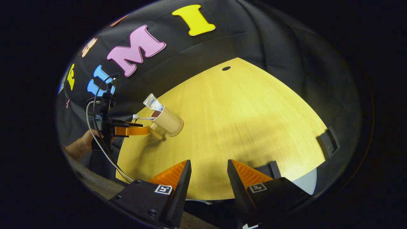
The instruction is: Put the toothbrush and toothpaste on the desktop into the cup, then pick up the cup and place it on the coaster on the desktop.
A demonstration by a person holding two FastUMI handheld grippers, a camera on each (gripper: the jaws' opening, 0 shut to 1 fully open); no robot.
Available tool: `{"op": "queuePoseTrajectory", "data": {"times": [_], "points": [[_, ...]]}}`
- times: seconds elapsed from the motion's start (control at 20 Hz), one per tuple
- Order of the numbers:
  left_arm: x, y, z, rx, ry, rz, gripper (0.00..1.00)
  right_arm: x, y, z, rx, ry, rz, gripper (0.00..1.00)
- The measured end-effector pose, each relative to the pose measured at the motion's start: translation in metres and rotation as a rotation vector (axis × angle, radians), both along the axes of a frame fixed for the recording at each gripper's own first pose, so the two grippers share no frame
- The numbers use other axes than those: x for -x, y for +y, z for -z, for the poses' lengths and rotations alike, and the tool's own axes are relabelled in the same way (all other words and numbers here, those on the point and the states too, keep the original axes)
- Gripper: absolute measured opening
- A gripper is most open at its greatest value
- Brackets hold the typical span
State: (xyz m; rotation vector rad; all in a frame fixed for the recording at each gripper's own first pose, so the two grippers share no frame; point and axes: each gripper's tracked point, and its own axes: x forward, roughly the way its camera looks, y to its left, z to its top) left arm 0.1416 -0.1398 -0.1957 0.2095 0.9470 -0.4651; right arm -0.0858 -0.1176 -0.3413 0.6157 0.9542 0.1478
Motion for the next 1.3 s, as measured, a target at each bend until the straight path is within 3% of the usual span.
{"op": "queuePoseTrajectory", "data": {"times": [0.45, 0.9, 1.3], "points": [[0.028, 0.077, -0.036, 0.089, -0.154, -0.127, 0.89, -0.038, 0.059, -0.017, -0.017, -0.032, -0.137, 0.71], [0.075, 0.129, -0.042, 0.209, -0.183, -0.314, 0.90, -0.065, 0.110, -0.044, -0.044, -0.074, -0.226, 0.71], [0.105, 0.132, -0.032, 0.222, -0.191, -0.320, 0.90, -0.070, 0.131, -0.060, -0.032, -0.110, -0.262, 0.71]]}}
